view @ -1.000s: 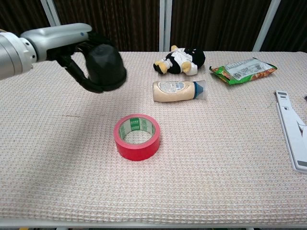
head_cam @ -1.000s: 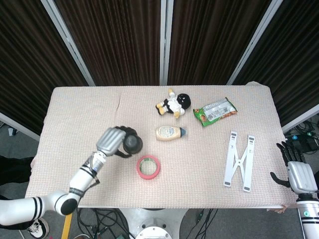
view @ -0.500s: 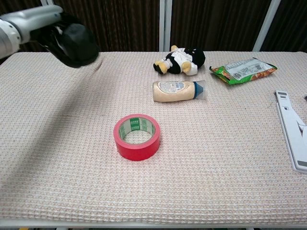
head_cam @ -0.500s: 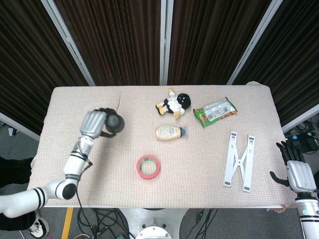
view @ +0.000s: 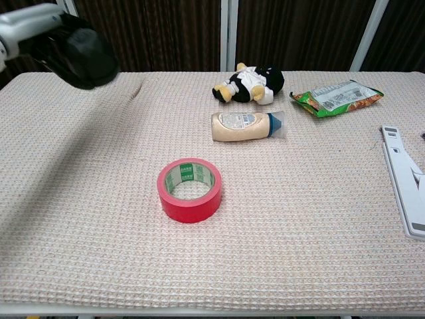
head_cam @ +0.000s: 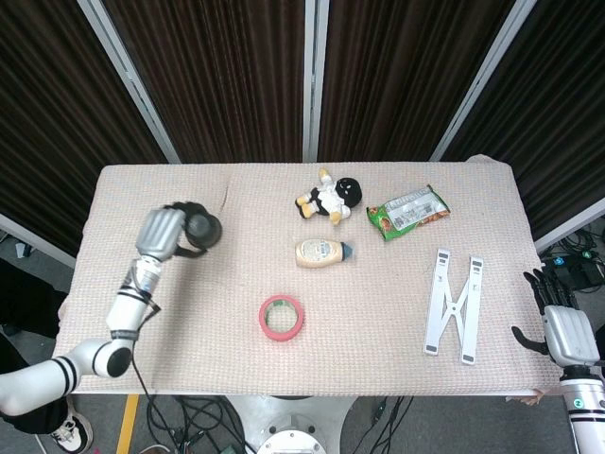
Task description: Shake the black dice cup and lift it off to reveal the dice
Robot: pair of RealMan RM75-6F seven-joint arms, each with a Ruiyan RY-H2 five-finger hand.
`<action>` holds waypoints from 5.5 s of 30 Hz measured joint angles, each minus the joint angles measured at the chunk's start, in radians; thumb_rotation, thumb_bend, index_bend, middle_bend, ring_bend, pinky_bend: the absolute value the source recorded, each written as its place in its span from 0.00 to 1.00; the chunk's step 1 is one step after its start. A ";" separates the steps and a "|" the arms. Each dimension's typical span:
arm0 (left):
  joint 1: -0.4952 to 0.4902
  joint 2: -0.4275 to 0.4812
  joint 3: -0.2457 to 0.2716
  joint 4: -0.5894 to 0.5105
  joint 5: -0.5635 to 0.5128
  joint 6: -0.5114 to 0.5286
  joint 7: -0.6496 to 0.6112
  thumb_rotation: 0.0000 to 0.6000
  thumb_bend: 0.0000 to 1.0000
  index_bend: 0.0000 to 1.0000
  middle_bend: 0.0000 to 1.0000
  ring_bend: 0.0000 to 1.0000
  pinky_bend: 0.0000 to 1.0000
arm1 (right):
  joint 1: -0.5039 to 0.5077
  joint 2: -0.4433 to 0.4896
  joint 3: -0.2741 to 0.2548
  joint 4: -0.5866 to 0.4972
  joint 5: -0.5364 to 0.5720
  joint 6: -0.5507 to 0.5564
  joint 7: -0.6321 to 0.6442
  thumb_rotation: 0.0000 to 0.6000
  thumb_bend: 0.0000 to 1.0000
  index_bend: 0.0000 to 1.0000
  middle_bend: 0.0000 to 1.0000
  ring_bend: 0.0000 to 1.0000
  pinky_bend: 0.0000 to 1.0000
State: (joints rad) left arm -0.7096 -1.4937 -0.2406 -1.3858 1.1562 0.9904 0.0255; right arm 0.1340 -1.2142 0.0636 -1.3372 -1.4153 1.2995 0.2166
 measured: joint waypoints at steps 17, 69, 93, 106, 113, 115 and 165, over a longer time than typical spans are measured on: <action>0.027 0.002 0.038 -0.082 0.177 0.046 -0.074 1.00 0.23 0.43 0.49 0.30 0.36 | 0.002 -0.006 0.003 0.011 0.009 -0.010 0.002 1.00 0.16 0.00 0.00 0.00 0.00; 0.089 -0.287 0.111 0.512 0.172 -0.044 -0.348 1.00 0.01 0.09 0.15 0.08 0.19 | 0.008 0.030 0.002 -0.099 -0.039 0.051 -0.079 1.00 0.15 0.00 0.00 0.00 0.00; 0.085 -0.231 0.050 0.382 0.114 -0.061 -0.324 1.00 0.12 0.21 0.38 0.21 0.30 | 0.012 0.022 0.005 -0.083 -0.019 0.033 -0.078 1.00 0.16 0.00 0.00 0.00 0.00; 0.082 -0.179 0.020 0.301 0.106 -0.034 -0.294 1.00 0.16 0.22 0.41 0.25 0.34 | 0.013 0.023 0.009 -0.081 -0.013 0.032 -0.080 1.00 0.16 0.00 0.00 0.00 0.00; 0.080 -0.148 -0.006 0.299 0.080 -0.010 -0.226 1.00 0.19 0.22 0.42 0.26 0.34 | 0.013 0.024 0.007 -0.086 -0.014 0.032 -0.084 1.00 0.16 0.00 0.00 0.00 0.00; 0.078 -0.155 -0.014 0.330 0.064 -0.010 -0.212 1.00 0.19 0.22 0.42 0.26 0.34 | 0.014 0.023 0.008 -0.087 -0.014 0.031 -0.086 1.00 0.16 0.00 0.00 0.00 0.00; 0.543 0.137 0.263 -0.088 0.190 0.518 0.160 1.00 0.00 0.15 0.20 0.08 0.17 | -0.090 0.046 -0.085 -0.144 -0.209 0.241 -0.190 1.00 0.12 0.00 0.00 0.00 0.00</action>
State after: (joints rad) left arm -0.1671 -1.3570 0.0221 -1.4739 1.3467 1.5089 0.1854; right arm 0.0443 -1.1680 -0.0216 -1.4813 -1.6242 1.5410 0.0269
